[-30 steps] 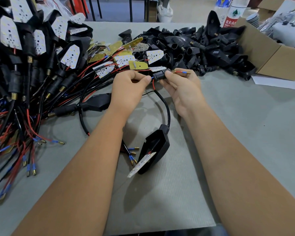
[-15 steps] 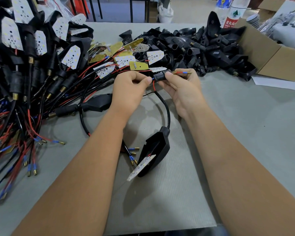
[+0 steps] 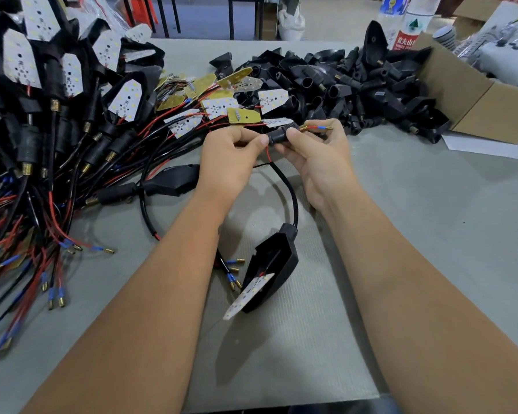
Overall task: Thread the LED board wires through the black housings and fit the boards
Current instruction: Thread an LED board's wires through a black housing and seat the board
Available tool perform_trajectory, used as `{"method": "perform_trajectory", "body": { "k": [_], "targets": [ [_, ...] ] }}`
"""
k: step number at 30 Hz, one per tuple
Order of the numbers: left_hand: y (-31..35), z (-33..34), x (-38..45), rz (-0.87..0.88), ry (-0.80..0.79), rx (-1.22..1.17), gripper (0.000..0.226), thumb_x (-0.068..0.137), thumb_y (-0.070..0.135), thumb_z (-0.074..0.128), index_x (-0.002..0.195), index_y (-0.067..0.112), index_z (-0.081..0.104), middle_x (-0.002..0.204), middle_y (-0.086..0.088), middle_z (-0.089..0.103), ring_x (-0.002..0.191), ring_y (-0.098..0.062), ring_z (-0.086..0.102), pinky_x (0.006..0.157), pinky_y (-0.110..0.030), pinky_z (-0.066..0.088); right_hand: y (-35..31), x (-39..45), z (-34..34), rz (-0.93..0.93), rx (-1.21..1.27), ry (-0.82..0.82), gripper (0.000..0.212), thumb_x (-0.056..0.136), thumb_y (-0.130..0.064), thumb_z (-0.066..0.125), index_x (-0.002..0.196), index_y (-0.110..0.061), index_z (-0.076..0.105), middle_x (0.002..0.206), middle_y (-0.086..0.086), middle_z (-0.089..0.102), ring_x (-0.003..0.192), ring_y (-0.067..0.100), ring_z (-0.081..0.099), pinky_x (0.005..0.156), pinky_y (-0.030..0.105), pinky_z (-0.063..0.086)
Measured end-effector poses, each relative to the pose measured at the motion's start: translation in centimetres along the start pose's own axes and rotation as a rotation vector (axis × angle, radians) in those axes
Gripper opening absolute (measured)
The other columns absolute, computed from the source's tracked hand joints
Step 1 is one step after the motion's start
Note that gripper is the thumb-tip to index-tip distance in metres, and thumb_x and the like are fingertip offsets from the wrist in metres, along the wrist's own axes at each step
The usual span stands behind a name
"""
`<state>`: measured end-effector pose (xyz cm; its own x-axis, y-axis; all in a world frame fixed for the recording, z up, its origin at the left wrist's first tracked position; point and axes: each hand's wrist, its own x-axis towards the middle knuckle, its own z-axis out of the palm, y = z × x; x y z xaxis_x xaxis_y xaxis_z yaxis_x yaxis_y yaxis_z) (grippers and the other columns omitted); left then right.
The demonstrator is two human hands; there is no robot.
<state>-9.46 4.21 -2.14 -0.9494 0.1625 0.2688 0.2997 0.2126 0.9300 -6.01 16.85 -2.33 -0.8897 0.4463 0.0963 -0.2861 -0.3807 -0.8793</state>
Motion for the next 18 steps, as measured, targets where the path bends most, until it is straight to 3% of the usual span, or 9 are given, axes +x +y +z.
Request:
{"method": "perform_trajectory", "body": {
  "k": [4,8,13,18],
  "targets": [
    [0.10,-0.18,0.26,-0.032,0.025,-0.068,0.013,0.093,0.022,0.064,0.083,0.020,0.071,0.081,0.001,0.072,0.078,-0.012,0.067,0.073,-0.027,0.054,-0.06,0.17,0.23,0.038,0.108,0.047,0.025,0.088,0.012,0.059,0.092,-0.008,0.044,0.085,0.016,0.059,0.075,0.026,0.066,0.080,0.037,0.060],
    [-0.07,-0.29,0.58,-0.115,0.055,-0.133,0.019,0.094,0.015,0.060,0.076,0.015,0.067,0.073,0.003,0.068,0.064,-0.005,0.063,0.061,-0.020,0.051,-0.17,0.54,-0.03,0.058,0.170,0.101,0.025,0.088,0.012,0.059,0.091,-0.008,0.044,0.099,0.022,0.053,0.078,0.027,0.063,0.077,0.034,0.061],
    [-0.30,0.07,0.33,-0.051,0.009,-0.043,0.019,0.094,0.017,0.063,0.077,0.018,0.069,0.077,-0.008,0.072,0.075,-0.020,0.068,0.073,-0.034,0.058,0.31,0.34,0.06,0.065,0.111,0.044,0.026,0.087,0.011,0.061,0.095,-0.009,0.045,0.090,0.018,0.058,0.076,0.025,0.065,0.075,0.032,0.060],
    [-0.11,0.09,0.35,-0.104,0.001,-0.105,0.022,0.097,0.021,0.058,0.079,0.017,0.070,0.081,-0.004,0.073,0.072,-0.012,0.067,0.062,-0.023,0.053,-0.05,0.40,0.15,0.076,0.155,0.079,0.027,0.087,0.012,0.061,0.100,-0.006,0.045,0.087,0.016,0.059,0.077,0.025,0.066,0.076,0.032,0.060]
  ]
}}
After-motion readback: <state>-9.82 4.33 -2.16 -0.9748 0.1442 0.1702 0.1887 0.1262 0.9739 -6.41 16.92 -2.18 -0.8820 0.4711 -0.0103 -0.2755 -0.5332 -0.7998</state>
